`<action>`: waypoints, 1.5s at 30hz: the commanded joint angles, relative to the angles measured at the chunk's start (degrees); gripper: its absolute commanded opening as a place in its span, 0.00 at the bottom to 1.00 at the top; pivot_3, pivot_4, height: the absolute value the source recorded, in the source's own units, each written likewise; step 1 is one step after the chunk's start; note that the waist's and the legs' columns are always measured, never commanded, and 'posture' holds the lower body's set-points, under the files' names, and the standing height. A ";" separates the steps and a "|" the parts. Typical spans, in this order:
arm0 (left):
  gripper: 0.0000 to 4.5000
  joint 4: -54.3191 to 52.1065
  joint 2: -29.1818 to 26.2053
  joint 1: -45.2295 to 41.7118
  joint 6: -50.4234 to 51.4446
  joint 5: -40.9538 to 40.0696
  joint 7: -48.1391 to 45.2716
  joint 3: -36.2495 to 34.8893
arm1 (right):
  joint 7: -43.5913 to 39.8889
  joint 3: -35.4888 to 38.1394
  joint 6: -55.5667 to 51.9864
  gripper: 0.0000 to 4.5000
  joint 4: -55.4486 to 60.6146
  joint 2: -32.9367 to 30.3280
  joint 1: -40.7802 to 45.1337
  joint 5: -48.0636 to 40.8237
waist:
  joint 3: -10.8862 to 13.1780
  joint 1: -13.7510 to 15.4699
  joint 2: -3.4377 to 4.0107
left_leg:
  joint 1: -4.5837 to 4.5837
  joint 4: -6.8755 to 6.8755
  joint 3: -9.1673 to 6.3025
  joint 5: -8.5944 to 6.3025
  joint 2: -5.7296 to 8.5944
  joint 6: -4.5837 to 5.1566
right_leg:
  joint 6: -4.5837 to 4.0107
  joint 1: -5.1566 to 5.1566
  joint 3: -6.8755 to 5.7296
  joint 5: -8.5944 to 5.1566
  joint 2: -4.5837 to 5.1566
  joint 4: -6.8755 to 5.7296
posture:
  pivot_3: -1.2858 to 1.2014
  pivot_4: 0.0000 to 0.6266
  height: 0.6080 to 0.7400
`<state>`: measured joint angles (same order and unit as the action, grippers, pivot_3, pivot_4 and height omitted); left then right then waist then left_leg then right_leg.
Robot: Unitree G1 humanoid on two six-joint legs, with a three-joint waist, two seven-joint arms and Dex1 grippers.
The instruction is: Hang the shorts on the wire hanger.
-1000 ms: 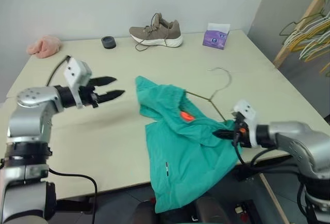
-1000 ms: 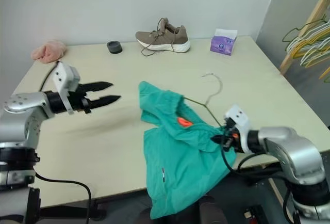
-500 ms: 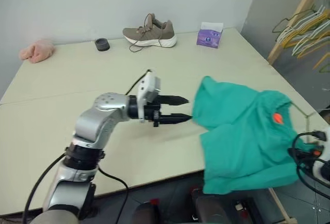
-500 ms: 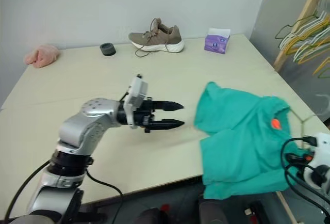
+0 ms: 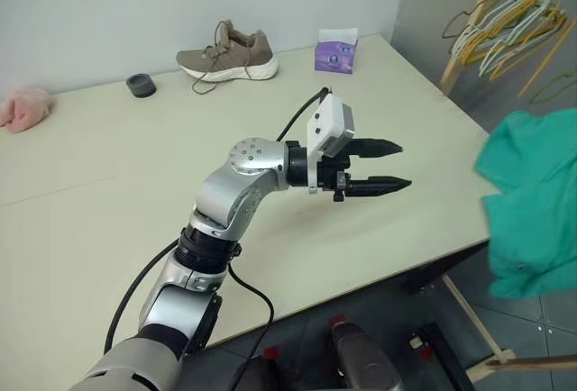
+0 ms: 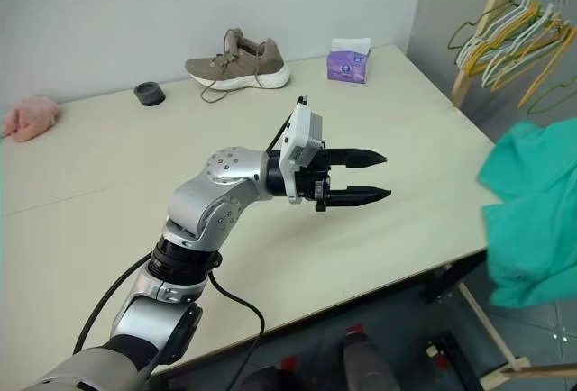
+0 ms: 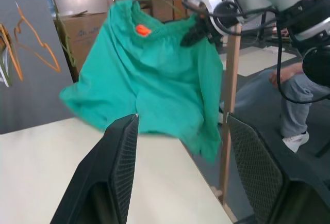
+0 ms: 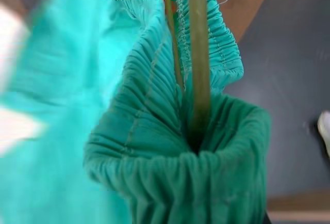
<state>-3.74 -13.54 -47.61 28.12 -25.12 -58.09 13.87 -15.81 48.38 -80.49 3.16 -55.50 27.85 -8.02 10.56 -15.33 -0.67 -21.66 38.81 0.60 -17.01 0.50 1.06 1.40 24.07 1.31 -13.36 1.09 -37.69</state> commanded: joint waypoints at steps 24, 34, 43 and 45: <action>0.64 3.85 3.74 -8.98 -1.59 -0.56 2.43 -2.03 | 6.29 -18.44 33.79 0.00 -62.99 -17.00 31.57 0.85 | 1.70 -1.01 -0.05 | 0.76 -0.62 1.46 0.08 0.06 -0.27 | 0.54 0.00 1.43 -0.02 0.06 0.29 | 0.37 0.34 1.00; 0.64 9.17 5.58 -17.39 6.18 -5.69 -1.21 -3.21 | 4.35 -20.70 32.84 0.00 -66.94 -16.42 32.17 -0.27 | 1.69 -2.23 -0.04 | 0.74 -0.79 1.51 0.10 0.06 -0.32 | 0.66 -0.02 1.46 0.04 0.06 0.59 | 0.37 0.32 1.00; 0.65 14.44 7.67 -23.31 10.49 -9.06 -3.37 -5.53 | 4.25 -19.52 35.27 0.06 -65.14 -15.68 33.14 -2.37 | 1.69 -2.35 -0.04 | 0.76 -0.81 1.53 0.10 0.06 -0.33 | 0.69 -0.02 1.49 0.05 0.05 0.61 | 0.37 0.31 1.00; 0.65 15.81 8.05 -23.86 9.82 -8.80 -3.84 -5.53 | 3.76 -19.50 34.90 0.17 -63.89 -15.59 33.33 -3.09 | 1.69 -2.37 -0.04 | 0.76 -0.81 1.55 0.10 0.06 -0.34 | 0.69 -0.01 1.51 0.05 0.05 0.61 | 0.37 0.31 1.00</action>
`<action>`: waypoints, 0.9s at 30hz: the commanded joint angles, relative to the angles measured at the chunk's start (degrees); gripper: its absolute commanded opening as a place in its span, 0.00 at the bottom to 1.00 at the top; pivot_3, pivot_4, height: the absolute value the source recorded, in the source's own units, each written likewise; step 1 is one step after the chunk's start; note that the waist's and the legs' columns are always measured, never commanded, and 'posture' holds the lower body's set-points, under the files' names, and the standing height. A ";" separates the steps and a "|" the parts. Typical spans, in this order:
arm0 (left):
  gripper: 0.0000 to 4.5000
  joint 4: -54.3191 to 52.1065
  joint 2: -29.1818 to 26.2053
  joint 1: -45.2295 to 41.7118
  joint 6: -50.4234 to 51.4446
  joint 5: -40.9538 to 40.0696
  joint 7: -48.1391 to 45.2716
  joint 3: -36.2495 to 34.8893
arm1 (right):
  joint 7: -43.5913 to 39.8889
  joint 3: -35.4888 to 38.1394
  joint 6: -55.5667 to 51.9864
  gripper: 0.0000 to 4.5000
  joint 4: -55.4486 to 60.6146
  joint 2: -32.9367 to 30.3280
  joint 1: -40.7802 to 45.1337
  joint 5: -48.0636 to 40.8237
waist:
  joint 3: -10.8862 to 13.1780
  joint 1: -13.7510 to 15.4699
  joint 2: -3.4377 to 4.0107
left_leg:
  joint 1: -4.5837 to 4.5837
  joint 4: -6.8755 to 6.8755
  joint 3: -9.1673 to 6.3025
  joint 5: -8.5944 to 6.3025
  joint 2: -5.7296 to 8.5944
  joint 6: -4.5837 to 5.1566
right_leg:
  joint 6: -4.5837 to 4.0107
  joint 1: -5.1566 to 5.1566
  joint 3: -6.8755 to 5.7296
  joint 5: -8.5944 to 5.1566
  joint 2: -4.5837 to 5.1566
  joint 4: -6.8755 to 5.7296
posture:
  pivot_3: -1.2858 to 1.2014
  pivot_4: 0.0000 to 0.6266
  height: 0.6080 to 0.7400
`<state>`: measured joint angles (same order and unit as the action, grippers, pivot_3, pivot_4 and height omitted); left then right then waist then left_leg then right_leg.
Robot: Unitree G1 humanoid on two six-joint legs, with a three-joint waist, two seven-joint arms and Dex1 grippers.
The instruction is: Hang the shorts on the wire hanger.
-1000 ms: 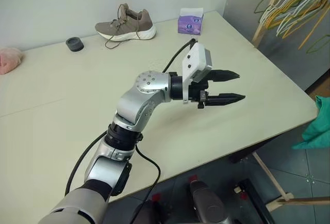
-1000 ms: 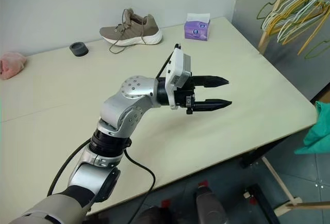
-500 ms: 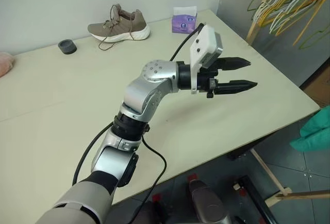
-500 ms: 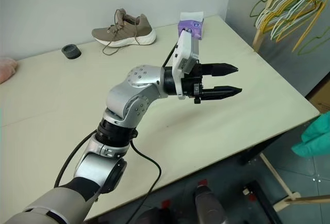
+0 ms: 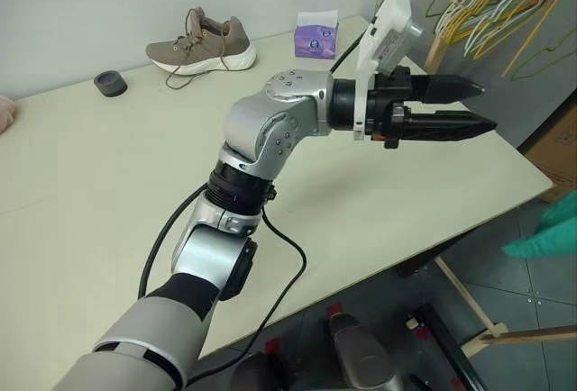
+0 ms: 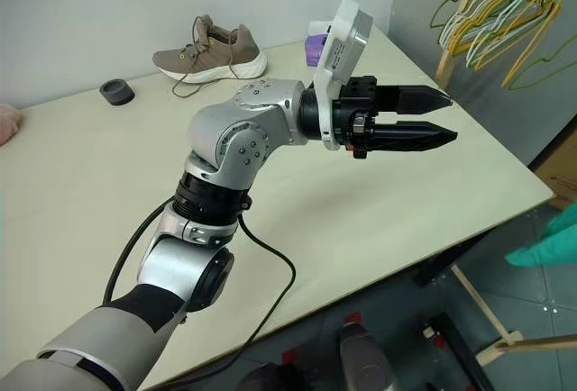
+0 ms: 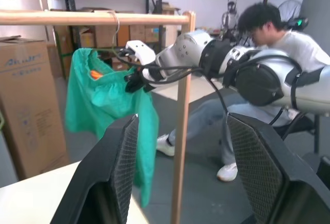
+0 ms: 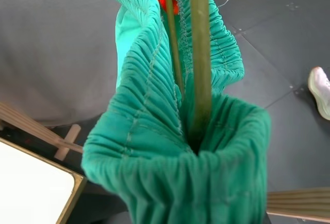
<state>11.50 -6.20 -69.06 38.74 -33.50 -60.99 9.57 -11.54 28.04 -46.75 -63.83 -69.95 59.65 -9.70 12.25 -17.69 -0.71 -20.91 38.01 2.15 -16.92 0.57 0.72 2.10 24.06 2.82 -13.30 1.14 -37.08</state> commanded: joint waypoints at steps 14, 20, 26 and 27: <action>0.65 2.08 1.51 -2.61 -3.17 1.34 -1.79 -0.77 | 6.65 4.80 -0.68 0.99 19.73 2.50 -1.74 -4.62 | -0.02 0.02 0.04 | 0.00 0.01 0.13 0.00 0.00 -0.03 | 0.08 0.02 0.17 0.04 0.01 0.00 | 0.37 0.30 1.00; 0.65 1.76 1.20 -2.04 -3.60 2.59 -1.91 -0.41 | 11.67 3.09 8.65 0.99 30.84 4.75 -9.54 0.07 | -0.05 0.07 0.07 | 0.01 0.02 0.19 0.00 0.00 -0.03 | 0.14 0.04 0.24 0.06 0.01 0.00 | 0.38 0.29 1.00; 0.65 1.46 0.31 -1.14 -4.05 4.00 -1.84 -0.19 | 17.95 4.42 21.37 0.99 42.01 9.46 -16.79 4.05 | -0.08 0.06 0.09 | 0.05 0.03 0.35 0.00 0.00 -0.03 | 0.24 0.07 0.44 0.11 -0.01 -0.03 | 0.38 0.28 1.00; 0.65 1.48 0.14 -0.98 -4.24 4.39 -1.51 -0.25 | 17.81 3.86 25.02 0.99 43.61 9.92 -18.21 4.93 | -0.08 0.05 0.09 | 0.05 0.03 0.35 0.00 0.00 -0.04 | 0.26 0.07 0.44 0.13 -0.01 -0.02 | 0.38 0.28 1.00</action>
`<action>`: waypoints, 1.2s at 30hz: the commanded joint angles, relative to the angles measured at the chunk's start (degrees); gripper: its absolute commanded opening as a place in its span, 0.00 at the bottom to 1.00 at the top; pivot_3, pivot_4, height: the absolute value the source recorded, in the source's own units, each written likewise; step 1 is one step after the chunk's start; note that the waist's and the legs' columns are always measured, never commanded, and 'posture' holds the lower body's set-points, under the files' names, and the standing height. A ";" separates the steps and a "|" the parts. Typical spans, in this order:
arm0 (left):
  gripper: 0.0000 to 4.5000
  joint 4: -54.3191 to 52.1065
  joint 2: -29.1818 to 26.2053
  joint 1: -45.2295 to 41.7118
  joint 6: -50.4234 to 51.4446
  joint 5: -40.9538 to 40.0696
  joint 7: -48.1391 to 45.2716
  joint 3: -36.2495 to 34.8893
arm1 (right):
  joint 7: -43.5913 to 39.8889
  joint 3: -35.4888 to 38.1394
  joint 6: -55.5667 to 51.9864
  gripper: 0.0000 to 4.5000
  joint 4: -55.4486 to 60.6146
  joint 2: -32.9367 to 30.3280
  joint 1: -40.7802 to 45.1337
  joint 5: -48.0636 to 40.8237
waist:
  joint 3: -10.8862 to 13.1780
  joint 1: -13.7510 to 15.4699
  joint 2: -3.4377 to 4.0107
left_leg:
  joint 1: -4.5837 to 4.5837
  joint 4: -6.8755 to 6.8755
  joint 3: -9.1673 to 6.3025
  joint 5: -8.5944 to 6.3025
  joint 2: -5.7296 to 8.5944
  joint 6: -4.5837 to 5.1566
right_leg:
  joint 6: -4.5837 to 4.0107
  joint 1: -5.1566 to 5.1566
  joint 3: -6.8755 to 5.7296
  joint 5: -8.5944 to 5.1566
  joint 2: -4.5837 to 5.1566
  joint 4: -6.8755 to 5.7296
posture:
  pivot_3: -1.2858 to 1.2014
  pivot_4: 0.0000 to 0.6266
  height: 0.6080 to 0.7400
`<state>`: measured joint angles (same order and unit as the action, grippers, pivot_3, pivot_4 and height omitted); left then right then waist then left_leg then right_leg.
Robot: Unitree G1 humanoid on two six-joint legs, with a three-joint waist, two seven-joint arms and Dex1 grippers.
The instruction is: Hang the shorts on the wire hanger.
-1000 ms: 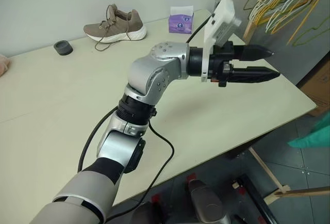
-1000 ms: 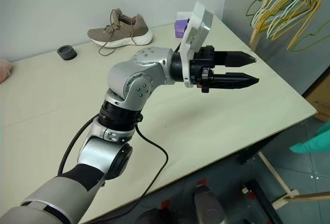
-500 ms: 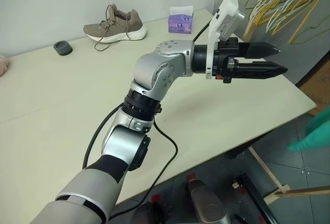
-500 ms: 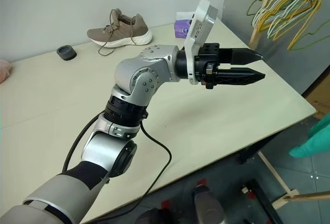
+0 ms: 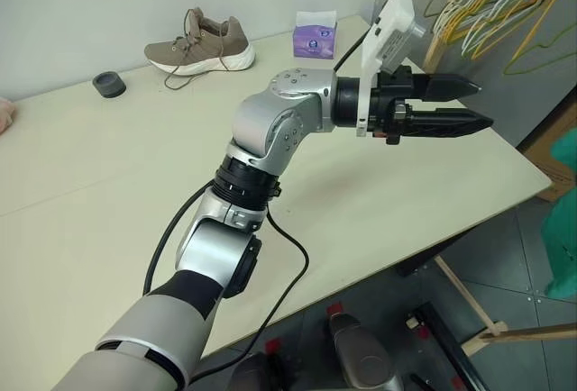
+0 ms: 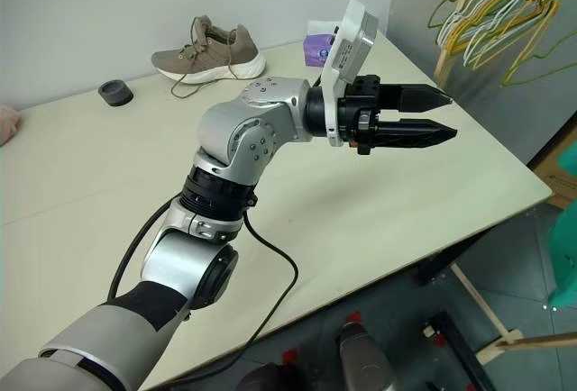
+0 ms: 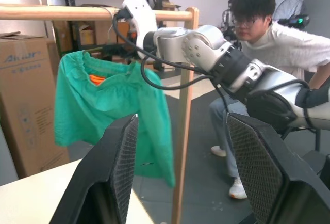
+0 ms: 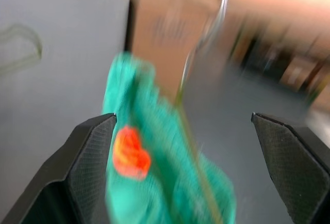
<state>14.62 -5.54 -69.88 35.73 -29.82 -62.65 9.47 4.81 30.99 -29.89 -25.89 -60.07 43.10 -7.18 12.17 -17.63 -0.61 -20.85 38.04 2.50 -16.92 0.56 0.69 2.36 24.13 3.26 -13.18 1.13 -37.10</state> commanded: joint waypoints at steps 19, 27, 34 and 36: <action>0.65 -4.54 -15.91 22.95 -8.11 22.97 38.08 -11.94 | -25.89 -29.05 17.90 0.99 40.58 26.43 -18.57 -5.65 | -0.17 0.45 -0.19 | 0.02 0.23 0.20 -0.04 -0.13 -0.04 | 0.06 0.26 0.28 0.50 0.20 -0.06 | 0.42 0.25 1.00; 0.65 -26.66 -15.30 49.52 1.23 26.88 53.07 -21.69 | -29.49 -39.44 11.21 0.99 37.91 40.38 -23.22 -8.45 | -0.44 5.54 -0.54 | -0.21 0.33 -0.30 -0.17 -0.17 0.00 | -0.05 0.35 -0.30 0.58 0.40 -0.15 | 0.47 0.22 1.00; 0.65 -31.00 -10.18 58.08 1.00 26.09 60.03 -27.91 | -30.82 -39.93 15.30 0.99 24.42 45.86 -18.60 -5.44 | -0.87 13.26 -1.26 | -0.69 1.00 -0.86 -0.24 -0.20 0.06 | -0.67 0.35 -1.05 1.07 0.48 -0.07 | 0.50 0.25 1.00; 0.65 -31.07 -9.87 58.16 0.32 25.63 60.19 -28.39 | -32.05 -40.04 16.79 0.99 22.19 46.08 -17.46 -5.01 | -0.91 14.84 -1.33 | -0.67 1.01 -0.86 -0.12 -0.20 0.14 | -0.72 0.29 -1.12 1.22 0.48 0.01 | 0.51 0.26 1.00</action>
<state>-13.57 -15.45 -11.32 37.28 -3.61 -2.91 -18.53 -26.05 -9.57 -15.43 -3.47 -14.11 24.31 -12.55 11.26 -2.79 -1.95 -21.52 39.05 1.61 -17.00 0.37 0.86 1.62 24.39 2.10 -11.93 1.60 -37.08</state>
